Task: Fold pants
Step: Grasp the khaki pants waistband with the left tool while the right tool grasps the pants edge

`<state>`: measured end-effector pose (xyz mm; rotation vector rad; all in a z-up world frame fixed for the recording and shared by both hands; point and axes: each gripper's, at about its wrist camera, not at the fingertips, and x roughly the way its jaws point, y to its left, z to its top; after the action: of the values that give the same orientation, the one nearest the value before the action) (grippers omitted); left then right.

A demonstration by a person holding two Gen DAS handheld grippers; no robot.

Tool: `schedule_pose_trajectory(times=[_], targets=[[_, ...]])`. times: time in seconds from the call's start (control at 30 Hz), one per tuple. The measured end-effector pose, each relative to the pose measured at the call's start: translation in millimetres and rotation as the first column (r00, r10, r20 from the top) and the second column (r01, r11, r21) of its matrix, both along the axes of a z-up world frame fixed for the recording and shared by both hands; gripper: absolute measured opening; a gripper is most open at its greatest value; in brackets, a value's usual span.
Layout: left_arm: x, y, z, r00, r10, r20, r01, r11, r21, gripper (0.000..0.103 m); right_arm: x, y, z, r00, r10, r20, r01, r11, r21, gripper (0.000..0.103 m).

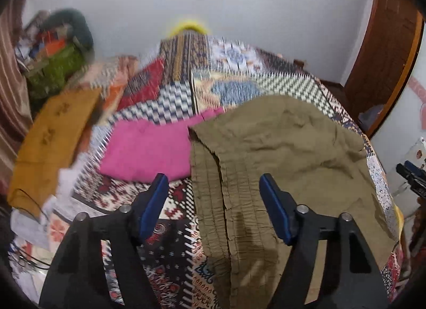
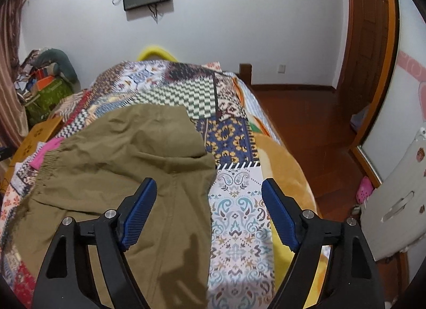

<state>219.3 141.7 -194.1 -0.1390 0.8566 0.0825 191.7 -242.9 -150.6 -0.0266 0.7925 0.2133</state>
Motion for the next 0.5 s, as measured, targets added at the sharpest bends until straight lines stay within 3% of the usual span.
schedule_pose_trajectory(times=[0.3, 0.37, 0.5], targets=[[24.6, -13.6, -49.8, 0.99, -0.077, -0.12, 0.072, 0.997, -0.041, 0.066, 29.5, 7.9, -45.2, 0.988, 0.058, -0.14, -0.059, 0.998, -0.003, 0.065], [27.5, -17.6, -56.3, 0.986, -0.093, -0.141, 0.088, 0.995, -0.043, 0.066, 35.6, 8.1, -55.0, 0.978, 0.086, -0.188, -0.084, 0.996, 0.019, 0.047], [32.0, -18.8, -67.8, 0.978, -0.118, -0.173, 0.105, 0.991, -0.085, 0.066, 43.3, 7.0, -66.4, 0.967, 0.108, -0.23, -0.104, 0.994, 0.032, 0.046]])
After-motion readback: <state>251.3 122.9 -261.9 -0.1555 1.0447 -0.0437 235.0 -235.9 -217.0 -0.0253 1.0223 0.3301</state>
